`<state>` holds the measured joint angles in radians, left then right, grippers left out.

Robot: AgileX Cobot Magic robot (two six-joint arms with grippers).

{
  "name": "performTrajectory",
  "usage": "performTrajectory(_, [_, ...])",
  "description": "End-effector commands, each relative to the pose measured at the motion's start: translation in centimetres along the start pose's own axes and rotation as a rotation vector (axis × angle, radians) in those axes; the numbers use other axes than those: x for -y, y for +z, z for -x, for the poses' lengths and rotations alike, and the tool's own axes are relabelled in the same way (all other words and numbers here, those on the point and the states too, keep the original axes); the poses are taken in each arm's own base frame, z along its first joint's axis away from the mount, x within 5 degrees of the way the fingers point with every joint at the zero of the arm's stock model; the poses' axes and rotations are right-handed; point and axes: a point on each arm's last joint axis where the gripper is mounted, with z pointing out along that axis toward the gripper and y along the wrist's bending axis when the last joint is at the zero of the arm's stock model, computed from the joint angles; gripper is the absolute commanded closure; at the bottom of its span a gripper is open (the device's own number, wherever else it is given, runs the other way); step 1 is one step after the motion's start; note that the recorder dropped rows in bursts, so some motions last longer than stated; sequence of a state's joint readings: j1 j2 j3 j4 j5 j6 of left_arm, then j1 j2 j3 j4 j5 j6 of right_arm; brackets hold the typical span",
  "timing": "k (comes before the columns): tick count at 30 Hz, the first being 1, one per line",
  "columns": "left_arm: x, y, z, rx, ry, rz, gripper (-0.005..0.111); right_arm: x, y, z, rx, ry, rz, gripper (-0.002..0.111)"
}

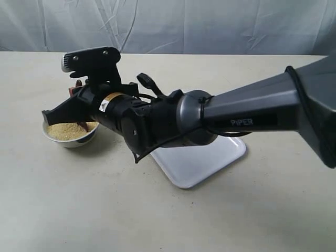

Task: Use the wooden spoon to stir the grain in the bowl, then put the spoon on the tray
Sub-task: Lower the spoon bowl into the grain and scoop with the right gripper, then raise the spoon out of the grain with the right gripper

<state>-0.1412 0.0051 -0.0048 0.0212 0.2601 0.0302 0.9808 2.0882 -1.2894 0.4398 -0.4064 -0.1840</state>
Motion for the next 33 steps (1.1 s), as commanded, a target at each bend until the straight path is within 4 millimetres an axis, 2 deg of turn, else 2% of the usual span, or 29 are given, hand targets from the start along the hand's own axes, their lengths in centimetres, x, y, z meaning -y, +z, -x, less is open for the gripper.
performTrajectory(1, [0.0, 0.0, -0.1, 0.006, -0.002, 0.0, 0.107, 0.1, 0.3, -0.5, -0.016, 0.057, -0.004, 0.108])
performTrajectory(16, [0.0, 0.0, -0.1, 0.006, -0.002, 0.0, 0.107, -0.6, -1.8, 4.0, 0.129, -0.014, 0.043, 0.108])
performTrajectory(22, [0.0, 0.0, -0.1, 0.006, -0.002, 0.0, 0.107, -1.5, -1.6, 3.3, 0.123, -0.013, 0.074, 0.108])
performTrajectory(26, [0.0, 0.0, -0.1, 0.006, -0.002, 0.0, 0.107, -1.8, -0.7, 1.6, 0.094, -0.019, 0.075, 0.108])
performTrajectory(30, [0.0, 0.0, -0.1, 0.006, -0.002, 0.0, 0.107, -1.6, 0.0, 0.2, 0.073, -0.023, 0.067, 0.108])
performTrajectory(33, [0.0, 0.0, -0.1, 0.006, -0.002, 0.0, 0.107, -1.2, 0.1, 0.1, 0.07, -0.046, 0.055, 0.108])
